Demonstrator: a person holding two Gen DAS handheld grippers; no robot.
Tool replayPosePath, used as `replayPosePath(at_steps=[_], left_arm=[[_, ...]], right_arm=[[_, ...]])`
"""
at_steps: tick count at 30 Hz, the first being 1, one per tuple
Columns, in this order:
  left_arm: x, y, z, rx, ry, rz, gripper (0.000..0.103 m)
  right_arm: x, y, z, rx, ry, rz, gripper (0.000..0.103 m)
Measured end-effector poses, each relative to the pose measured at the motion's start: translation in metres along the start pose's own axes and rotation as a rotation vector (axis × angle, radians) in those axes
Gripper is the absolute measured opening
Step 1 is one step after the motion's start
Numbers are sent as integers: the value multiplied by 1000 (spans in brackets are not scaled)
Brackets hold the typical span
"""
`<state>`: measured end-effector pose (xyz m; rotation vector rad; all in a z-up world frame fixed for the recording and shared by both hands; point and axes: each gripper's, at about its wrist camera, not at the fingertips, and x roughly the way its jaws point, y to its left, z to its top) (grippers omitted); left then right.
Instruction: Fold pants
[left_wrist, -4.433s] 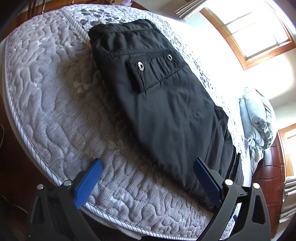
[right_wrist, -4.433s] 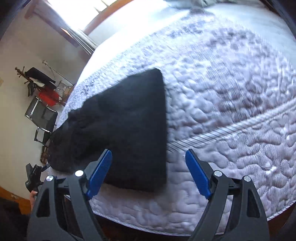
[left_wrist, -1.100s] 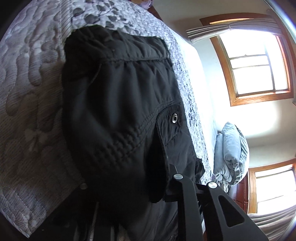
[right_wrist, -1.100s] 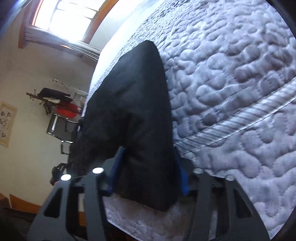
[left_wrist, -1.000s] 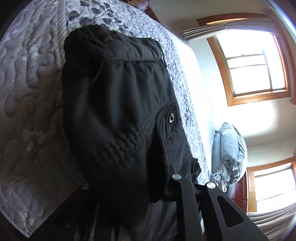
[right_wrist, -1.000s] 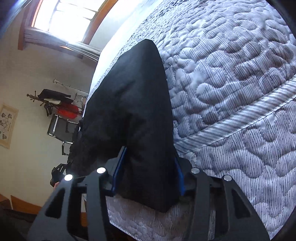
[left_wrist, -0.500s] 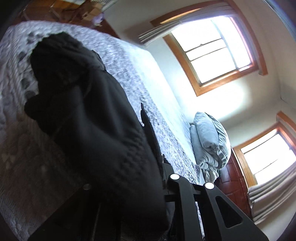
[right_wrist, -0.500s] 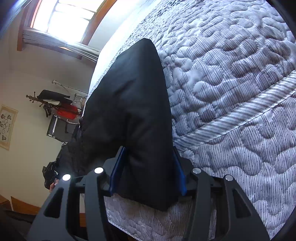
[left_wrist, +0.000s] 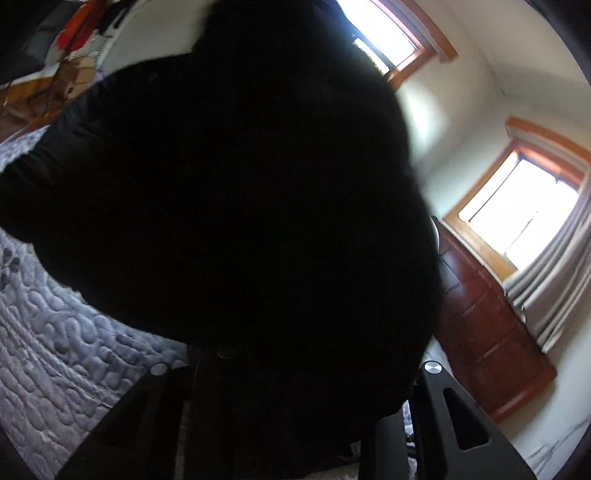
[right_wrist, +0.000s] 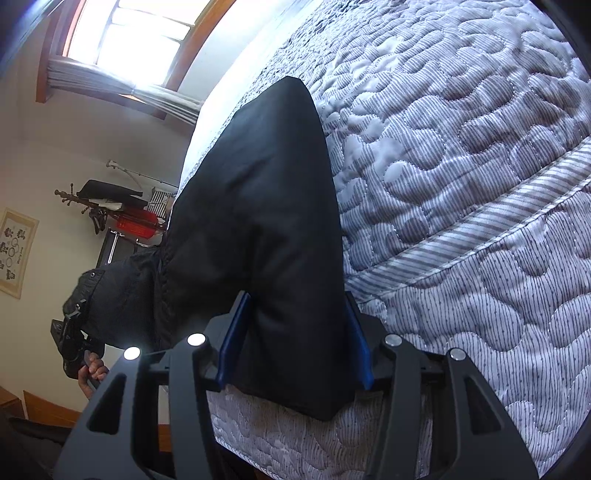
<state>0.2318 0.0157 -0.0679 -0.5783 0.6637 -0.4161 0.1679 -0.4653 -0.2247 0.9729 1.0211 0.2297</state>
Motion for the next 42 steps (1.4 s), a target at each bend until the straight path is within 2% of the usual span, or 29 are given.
replayPosePath(at_steps=[6, 13, 21, 28, 30, 33, 36, 37, 40, 42], left_arm=[[33, -34, -19, 139, 75, 26, 28], [62, -55, -39, 273, 141, 72, 29], [99, -65, -63, 391, 215, 127, 39], [135, -60, -77, 440, 300, 135, 43], [113, -53, -93, 450, 319, 139, 44], [128, -56, -103, 488, 353, 150, 47], [145, -73, -112, 497, 375, 156, 51], [142, -81, -125, 502, 379, 158, 51], [143, -64, -134, 509, 382, 164, 55], [150, -74, -140, 513, 386, 159, 59]], right_arm=[[-3, -4, -1, 0, -1, 9, 49], [-5, -4, -1, -7, -2, 10, 51], [-7, -6, -2, 2, 1, 7, 54], [-7, -2, -1, -1, 6, -2, 56], [-7, 0, -1, -3, 8, -6, 57], [-8, 3, 0, -4, 9, -12, 59], [-12, 8, 1, -6, -9, -34, 64], [-14, 9, 1, -9, -17, -46, 67], [-21, 11, 2, -25, -30, -78, 70], [-25, 13, 3, -33, -39, -105, 71]])
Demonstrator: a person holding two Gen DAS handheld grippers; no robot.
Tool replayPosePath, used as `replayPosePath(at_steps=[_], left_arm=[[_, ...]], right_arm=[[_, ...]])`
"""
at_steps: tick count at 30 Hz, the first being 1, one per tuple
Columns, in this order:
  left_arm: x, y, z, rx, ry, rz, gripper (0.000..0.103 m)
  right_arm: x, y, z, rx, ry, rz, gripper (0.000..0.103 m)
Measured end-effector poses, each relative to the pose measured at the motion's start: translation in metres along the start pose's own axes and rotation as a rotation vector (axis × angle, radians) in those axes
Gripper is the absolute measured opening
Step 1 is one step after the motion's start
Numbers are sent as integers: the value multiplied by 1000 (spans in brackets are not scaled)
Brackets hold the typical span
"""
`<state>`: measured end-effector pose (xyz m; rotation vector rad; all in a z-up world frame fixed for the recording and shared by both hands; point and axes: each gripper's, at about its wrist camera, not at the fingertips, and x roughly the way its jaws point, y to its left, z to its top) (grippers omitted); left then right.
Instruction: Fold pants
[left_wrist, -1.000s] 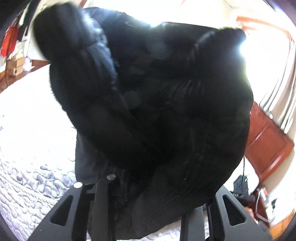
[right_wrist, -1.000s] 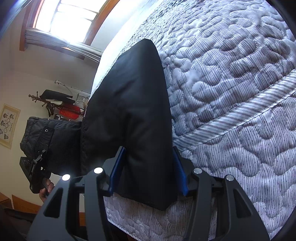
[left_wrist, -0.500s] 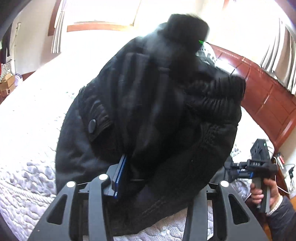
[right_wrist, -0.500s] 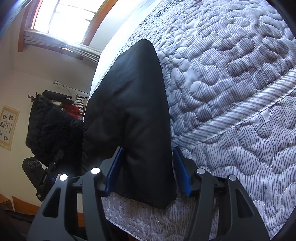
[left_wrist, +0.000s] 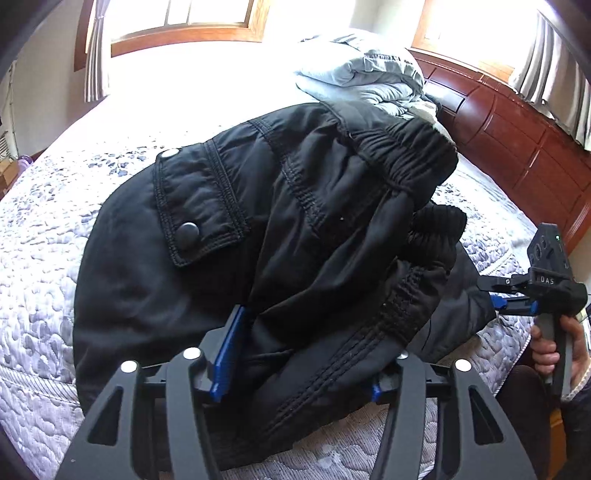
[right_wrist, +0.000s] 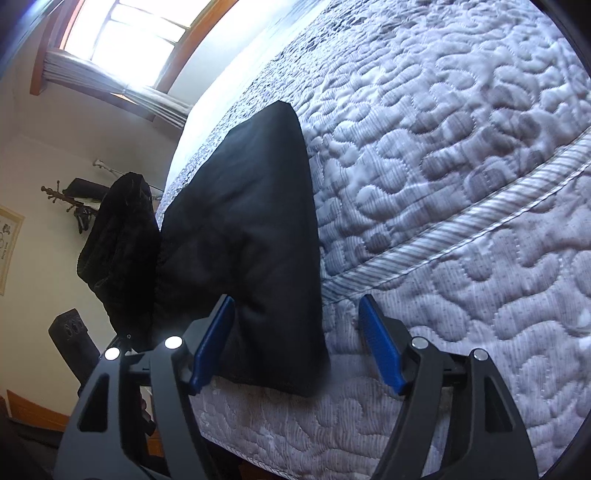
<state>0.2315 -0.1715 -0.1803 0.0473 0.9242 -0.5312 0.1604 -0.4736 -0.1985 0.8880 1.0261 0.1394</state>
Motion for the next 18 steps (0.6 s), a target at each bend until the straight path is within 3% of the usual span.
replayPosePath(at_steps=[4, 8, 13, 16, 18], left_arm=[[-7, -14, 13, 39, 26, -32, 81], [-24, -15, 14, 48, 23, -60, 83], [-61, 24, 14, -175, -47, -155, 91], [-68, 54, 9, -290, -59, -99, 91], [-69, 77, 3, -359, -57, -23, 91]], right_arm=[[-19, 4, 1, 8, -69, -43, 73], [-42, 11, 3, 32, -143, 33, 78], [-43, 48, 7, -44, -117, 162, 85], [-28, 82, 10, -100, -64, 221, 87], [-13, 101, 11, -125, -28, 257, 88]])
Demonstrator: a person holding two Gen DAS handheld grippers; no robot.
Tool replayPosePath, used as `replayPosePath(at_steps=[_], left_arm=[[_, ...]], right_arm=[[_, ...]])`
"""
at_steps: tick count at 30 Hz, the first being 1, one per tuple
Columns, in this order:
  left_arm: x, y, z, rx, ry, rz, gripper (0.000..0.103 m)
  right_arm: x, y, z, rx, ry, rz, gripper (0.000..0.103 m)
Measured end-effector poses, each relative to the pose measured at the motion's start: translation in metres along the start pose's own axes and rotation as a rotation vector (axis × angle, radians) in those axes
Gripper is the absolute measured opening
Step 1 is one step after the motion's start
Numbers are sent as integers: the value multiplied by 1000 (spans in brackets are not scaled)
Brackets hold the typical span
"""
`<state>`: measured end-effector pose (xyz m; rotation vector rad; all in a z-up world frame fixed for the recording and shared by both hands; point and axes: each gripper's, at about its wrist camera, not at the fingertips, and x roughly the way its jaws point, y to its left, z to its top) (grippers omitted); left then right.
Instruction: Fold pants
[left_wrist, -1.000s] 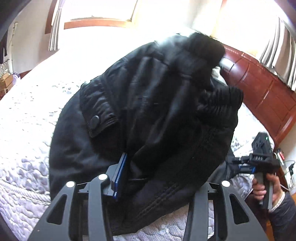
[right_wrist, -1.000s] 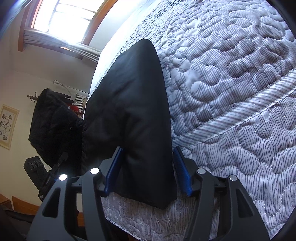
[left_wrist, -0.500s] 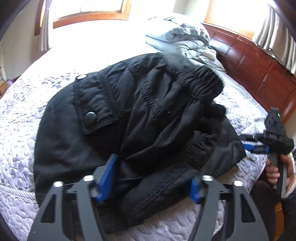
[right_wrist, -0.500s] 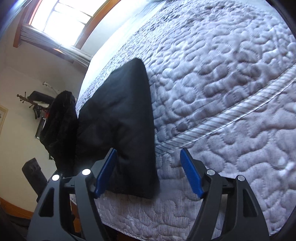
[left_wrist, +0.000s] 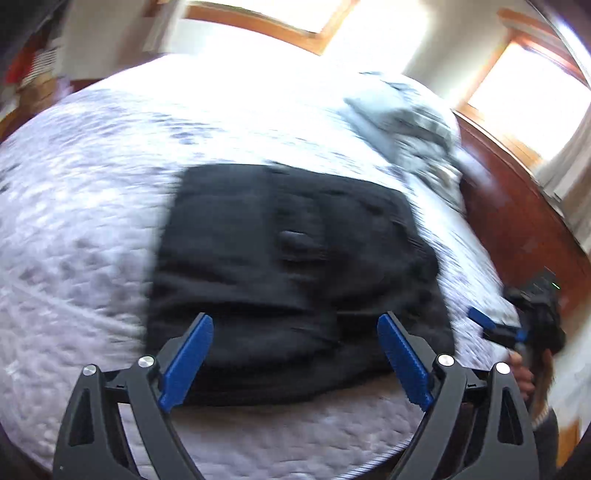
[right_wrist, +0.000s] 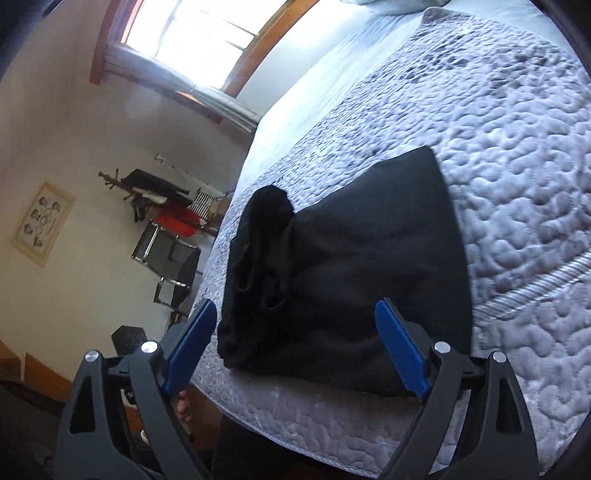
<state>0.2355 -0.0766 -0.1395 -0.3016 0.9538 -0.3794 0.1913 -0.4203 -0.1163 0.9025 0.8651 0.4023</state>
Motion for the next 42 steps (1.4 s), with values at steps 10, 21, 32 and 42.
replayPosePath(at_steps=[10, 21, 32, 42], left_arm=[[9, 56, -10, -148, 63, 125, 91], [16, 51, -20, -119, 105, 122, 92], [19, 51, -27, -122, 127, 114, 95], [21, 50, -30, -118, 151, 112, 95]], right_arm=[[80, 21, 0, 56, 165, 97, 89], [118, 35, 6, 68, 204, 103, 89], [148, 56, 4, 18, 204, 38, 73], [150, 40, 6, 102, 198, 42, 39]])
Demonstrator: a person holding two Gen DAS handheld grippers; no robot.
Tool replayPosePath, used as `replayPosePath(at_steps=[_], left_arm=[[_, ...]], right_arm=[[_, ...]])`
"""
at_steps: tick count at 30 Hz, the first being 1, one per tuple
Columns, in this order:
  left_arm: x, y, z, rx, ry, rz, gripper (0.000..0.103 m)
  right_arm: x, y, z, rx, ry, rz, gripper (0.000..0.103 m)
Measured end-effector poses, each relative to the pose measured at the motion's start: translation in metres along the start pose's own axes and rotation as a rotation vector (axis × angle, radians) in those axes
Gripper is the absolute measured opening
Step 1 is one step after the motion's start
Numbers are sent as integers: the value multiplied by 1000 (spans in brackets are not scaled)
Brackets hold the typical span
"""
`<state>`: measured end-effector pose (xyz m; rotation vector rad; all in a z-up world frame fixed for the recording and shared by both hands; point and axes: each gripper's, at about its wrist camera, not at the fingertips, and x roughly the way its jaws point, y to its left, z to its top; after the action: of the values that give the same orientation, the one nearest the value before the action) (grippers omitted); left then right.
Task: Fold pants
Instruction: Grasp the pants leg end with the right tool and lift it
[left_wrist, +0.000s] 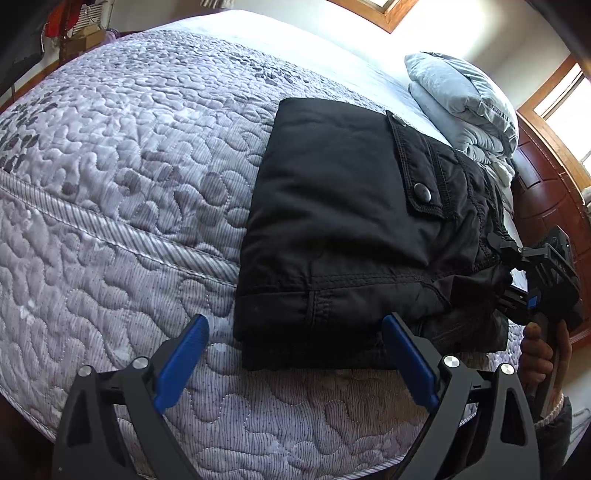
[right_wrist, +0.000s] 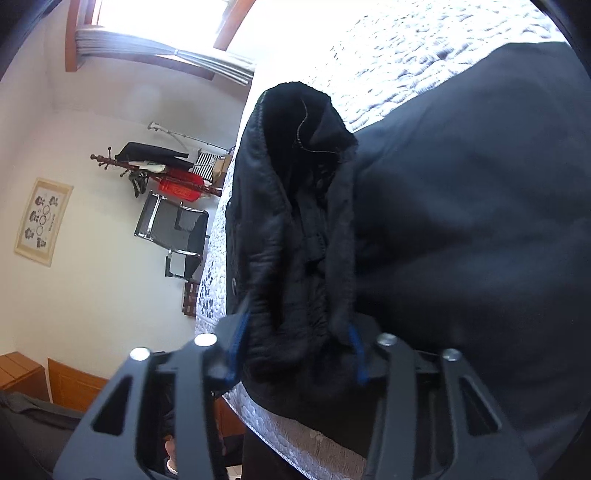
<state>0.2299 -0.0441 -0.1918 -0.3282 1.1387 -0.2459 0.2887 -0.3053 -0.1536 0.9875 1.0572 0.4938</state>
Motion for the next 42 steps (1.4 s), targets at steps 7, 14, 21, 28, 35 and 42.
replayPosePath(at_steps=[7, 14, 21, 28, 35, 42], left_arm=[[2, -3, -1, -13, 14, -1, 96], [-1, -3, -3, -38, 11, -14, 96], [-20, -1, -1, -67, -27, -55, 96], [-36, -8, 2, -62, -47, -106, 96], [-36, -28, 6, -23, -37, -121, 96], [-31, -52, 6, 47, -29, -113, 96]], right_arm=[[-2, 10, -1, -20, -15, 3, 32], [-13, 33, 0, -73, -25, 21, 28], [-34, 65, 3, -145, -53, 50, 27], [-65, 83, 5, -200, -93, 62, 27], [-101, 78, 5, -203, -137, 50, 27], [-127, 57, 2, -172, -160, 11, 27]])
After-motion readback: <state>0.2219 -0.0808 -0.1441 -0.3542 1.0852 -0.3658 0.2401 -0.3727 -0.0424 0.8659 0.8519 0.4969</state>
